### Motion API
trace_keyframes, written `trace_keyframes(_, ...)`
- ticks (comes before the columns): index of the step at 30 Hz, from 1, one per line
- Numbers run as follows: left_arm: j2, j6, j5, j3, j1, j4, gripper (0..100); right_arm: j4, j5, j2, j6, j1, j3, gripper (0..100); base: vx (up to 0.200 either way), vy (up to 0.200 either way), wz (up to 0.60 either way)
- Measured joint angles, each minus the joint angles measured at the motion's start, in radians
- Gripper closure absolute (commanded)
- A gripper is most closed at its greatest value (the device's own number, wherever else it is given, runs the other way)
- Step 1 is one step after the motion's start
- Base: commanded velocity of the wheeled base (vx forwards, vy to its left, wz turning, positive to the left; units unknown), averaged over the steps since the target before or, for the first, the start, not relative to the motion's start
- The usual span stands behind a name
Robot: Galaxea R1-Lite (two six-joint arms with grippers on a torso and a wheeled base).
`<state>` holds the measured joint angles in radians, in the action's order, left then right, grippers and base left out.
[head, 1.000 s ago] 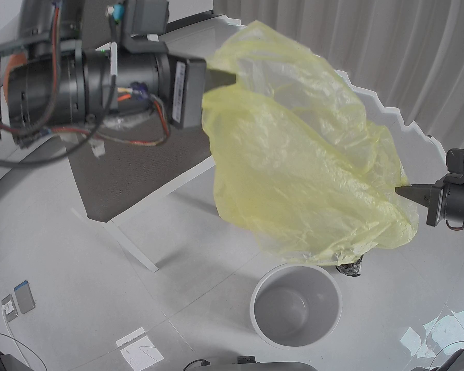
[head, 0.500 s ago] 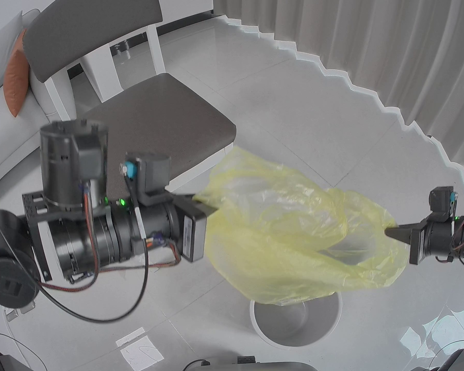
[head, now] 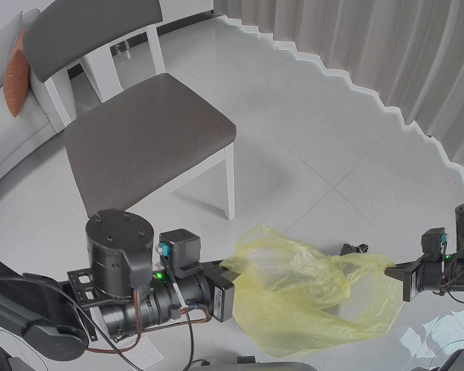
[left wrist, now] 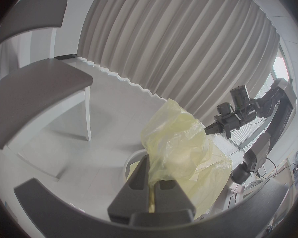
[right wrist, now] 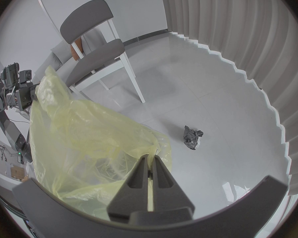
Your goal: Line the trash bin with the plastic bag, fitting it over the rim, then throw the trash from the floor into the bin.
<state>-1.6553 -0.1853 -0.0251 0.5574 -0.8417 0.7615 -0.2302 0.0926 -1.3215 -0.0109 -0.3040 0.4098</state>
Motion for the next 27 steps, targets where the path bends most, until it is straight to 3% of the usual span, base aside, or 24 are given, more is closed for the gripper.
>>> trace_keyframes(12, -0.151, -0.076, 0.039, -0.031, -0.089, 0.084, 100, -0.023, -0.001, -0.010, 0.003, 0.006, -0.066, 100, 0.000, 0.000, 0.00)
trace_keyframes(20, -0.238, -0.094, 0.049, -0.034, -0.088, 0.167, 100, -0.099, 0.000, -0.069, 0.009, 0.031, -0.070, 100, 0.000, 0.000, 0.00)
trace_keyframes(27, -0.313, -0.116, 0.065, -0.034, -0.076, 0.241, 100, -0.247, 0.003, -0.189, 0.032, 0.074, -0.075, 100, 0.000, 0.000, 0.00)
